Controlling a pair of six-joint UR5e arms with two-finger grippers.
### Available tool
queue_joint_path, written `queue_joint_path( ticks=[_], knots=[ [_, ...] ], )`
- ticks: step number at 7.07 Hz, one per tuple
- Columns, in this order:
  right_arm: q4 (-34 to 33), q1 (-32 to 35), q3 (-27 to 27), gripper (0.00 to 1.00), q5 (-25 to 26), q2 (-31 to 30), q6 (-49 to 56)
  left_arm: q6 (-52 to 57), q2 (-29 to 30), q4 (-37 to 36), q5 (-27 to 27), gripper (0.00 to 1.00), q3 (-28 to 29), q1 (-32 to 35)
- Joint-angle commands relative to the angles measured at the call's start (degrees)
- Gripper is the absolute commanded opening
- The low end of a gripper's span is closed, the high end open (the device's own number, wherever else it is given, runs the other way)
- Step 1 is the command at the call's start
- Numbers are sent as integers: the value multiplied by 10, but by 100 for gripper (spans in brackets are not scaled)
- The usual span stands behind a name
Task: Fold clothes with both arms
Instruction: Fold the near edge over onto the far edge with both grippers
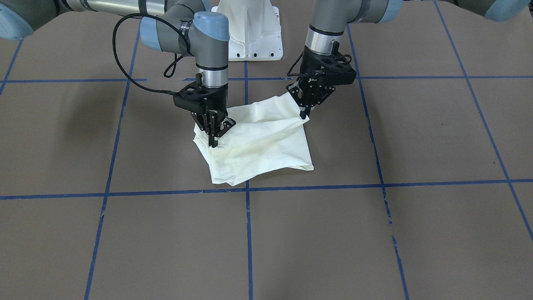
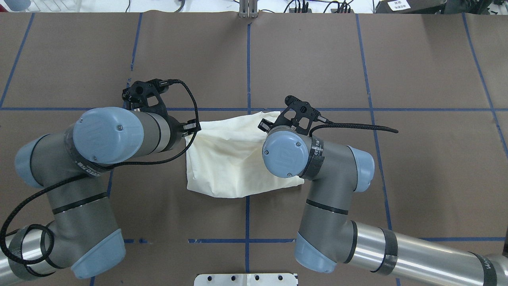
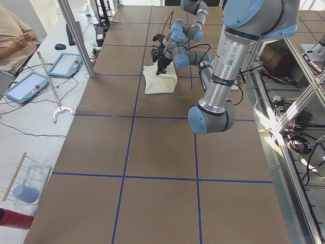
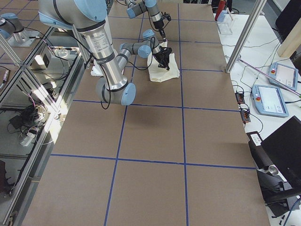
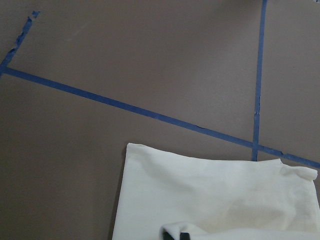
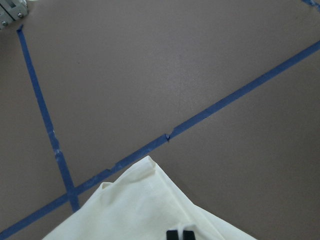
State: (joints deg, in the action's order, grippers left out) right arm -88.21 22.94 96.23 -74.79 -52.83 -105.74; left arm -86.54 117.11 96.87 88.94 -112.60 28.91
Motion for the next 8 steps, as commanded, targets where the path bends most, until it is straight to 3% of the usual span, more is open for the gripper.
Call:
queue_joint_path(
  ticks=[1,3,4,5,6,7,8],
  knots=[
    [8,2,-26,0,-1,4,4,6,0,41,-1,0,44,4],
    [45,2,-69,0,-2,4,11,6,0,52,-1,0,58,3],
    [54,3,-75,27,-2,4,34,6,0,53,-1,0,62,3],
    [55,3,-76,99,-1,5,80,23,-1,52,1,99,64,1],
    [55,15,-69,100,-20,5,111,71,-1,53,2,100,57,2],
    [56,38,-46,100,-86,5,149,94,-5,57,34,100,52,11],
    [50,42,-7,100,-109,2,168,142,-7,71,74,100,48,32]
  ],
)
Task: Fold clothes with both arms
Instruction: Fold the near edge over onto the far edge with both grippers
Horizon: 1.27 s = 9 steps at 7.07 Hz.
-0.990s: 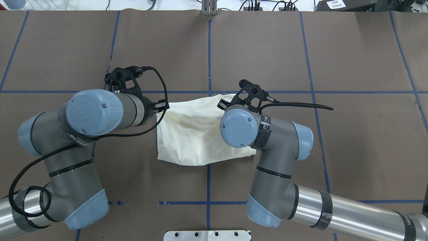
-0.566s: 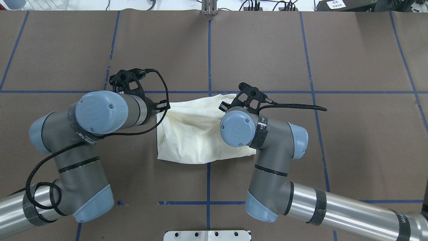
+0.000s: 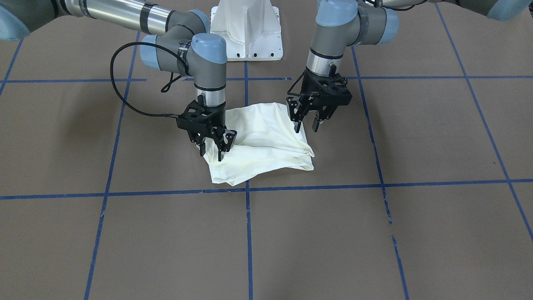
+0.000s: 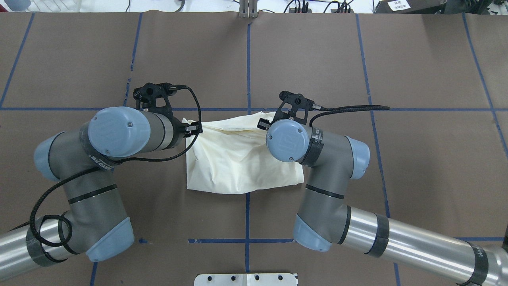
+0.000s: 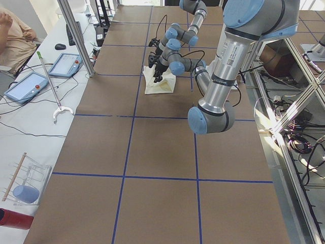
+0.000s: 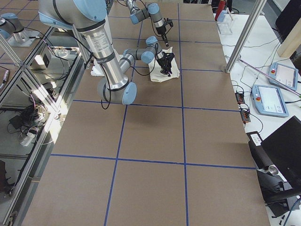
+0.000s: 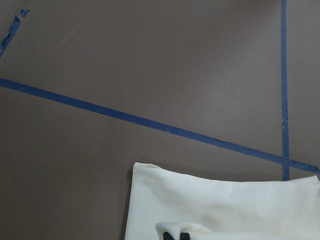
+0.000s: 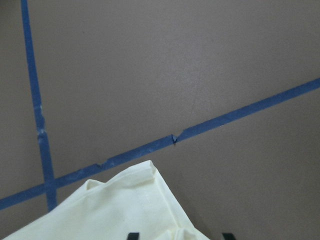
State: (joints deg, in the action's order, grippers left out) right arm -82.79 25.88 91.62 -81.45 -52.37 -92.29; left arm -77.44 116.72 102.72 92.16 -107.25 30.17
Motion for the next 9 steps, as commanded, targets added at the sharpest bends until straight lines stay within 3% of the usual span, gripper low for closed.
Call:
queue_joint_path(
  ticks=[1,3,4,8,9],
  knots=[
    [-5,12,60,100,-42,0,49,61,-3,13,47,100,-6,24],
    [-5,-38,64,100,-20,-8,84,61,-2,13,47,100,-6,25],
    [-4,-63,49,100,20,-4,140,59,-2,13,47,100,-6,25],
    [-1,-32,-26,100,26,9,190,56,-4,14,47,100,-6,24],
    [0,1,-82,100,24,36,203,55,-4,14,47,100,-6,24]
  ],
)
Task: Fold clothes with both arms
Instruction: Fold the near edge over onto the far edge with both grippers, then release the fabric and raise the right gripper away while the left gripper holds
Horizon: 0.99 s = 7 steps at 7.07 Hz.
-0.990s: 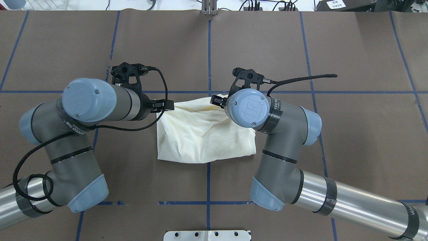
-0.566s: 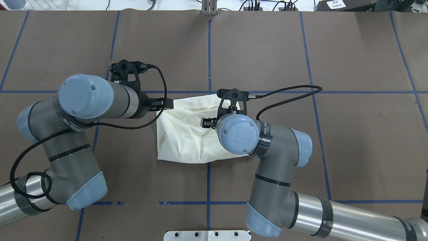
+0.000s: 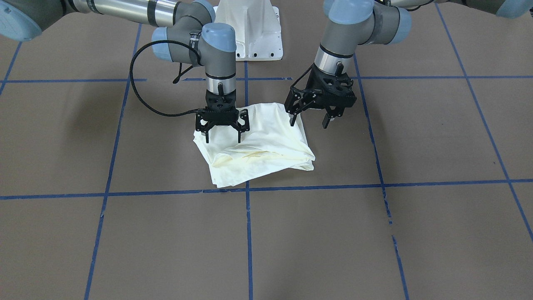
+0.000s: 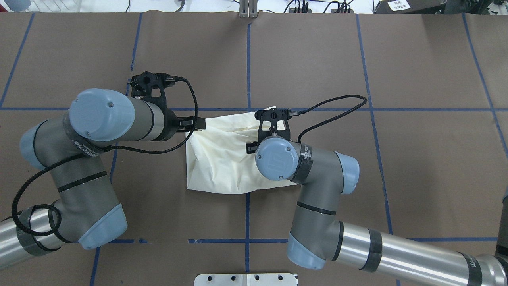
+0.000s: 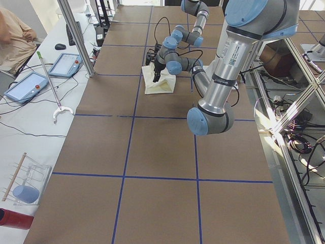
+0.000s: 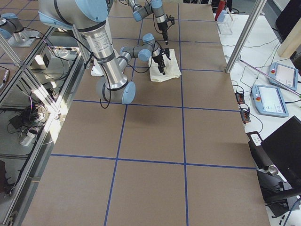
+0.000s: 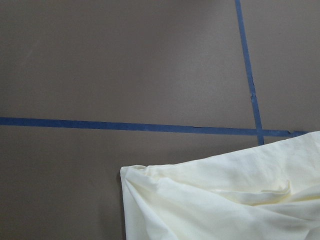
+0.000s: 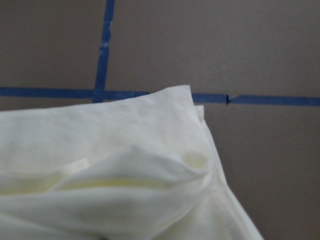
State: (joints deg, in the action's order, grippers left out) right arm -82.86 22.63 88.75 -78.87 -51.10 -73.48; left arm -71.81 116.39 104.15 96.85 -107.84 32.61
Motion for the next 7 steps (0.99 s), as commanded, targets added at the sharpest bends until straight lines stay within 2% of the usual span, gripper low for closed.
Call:
queue_joint_path(
  ticks=[1,3,5,7],
  knots=[
    [2,67,-115,100,-9,48,18,-2,0,0,1,100,-1,0],
    [1,141,-137,100,-78,60,50,-2,0,3,0,100,-1,-2],
    [4,195,-124,100,-200,61,91,0,-2,42,1,100,6,-6],
    [3,198,-80,100,-217,54,110,4,-59,180,2,100,14,-17]
  ],
)
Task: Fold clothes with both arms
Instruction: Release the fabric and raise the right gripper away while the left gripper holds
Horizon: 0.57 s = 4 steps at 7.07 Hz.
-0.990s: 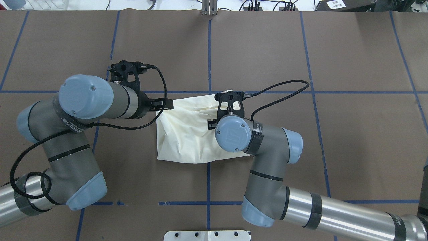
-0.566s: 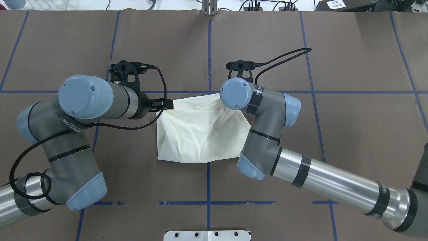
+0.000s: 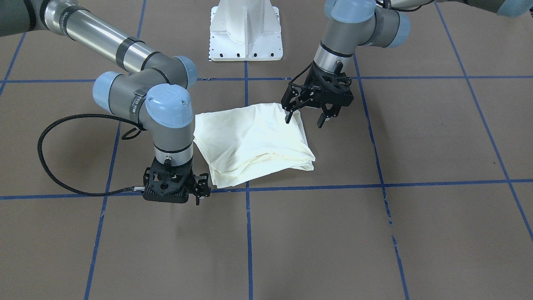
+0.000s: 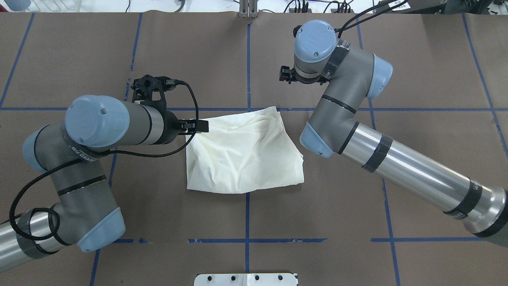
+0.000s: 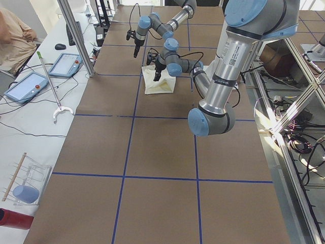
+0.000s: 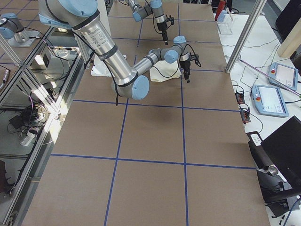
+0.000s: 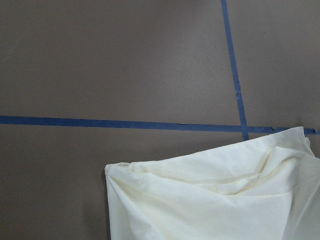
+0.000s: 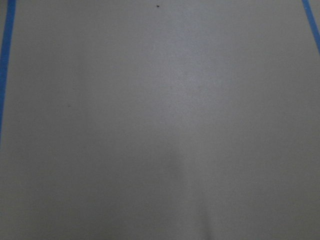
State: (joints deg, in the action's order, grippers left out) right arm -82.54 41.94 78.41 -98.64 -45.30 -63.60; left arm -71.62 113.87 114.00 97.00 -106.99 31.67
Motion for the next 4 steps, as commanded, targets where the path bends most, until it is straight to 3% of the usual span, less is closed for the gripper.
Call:
queue_joint_path(
  ticks=[1,4],
  knots=[
    [1,5,31,100,-21,-11,11,2,-56,163,-1,100,26,-24],
    [1,4,56,100,-21,-30,12,3,-65,310,-8,100,106,-92]
  ],
)
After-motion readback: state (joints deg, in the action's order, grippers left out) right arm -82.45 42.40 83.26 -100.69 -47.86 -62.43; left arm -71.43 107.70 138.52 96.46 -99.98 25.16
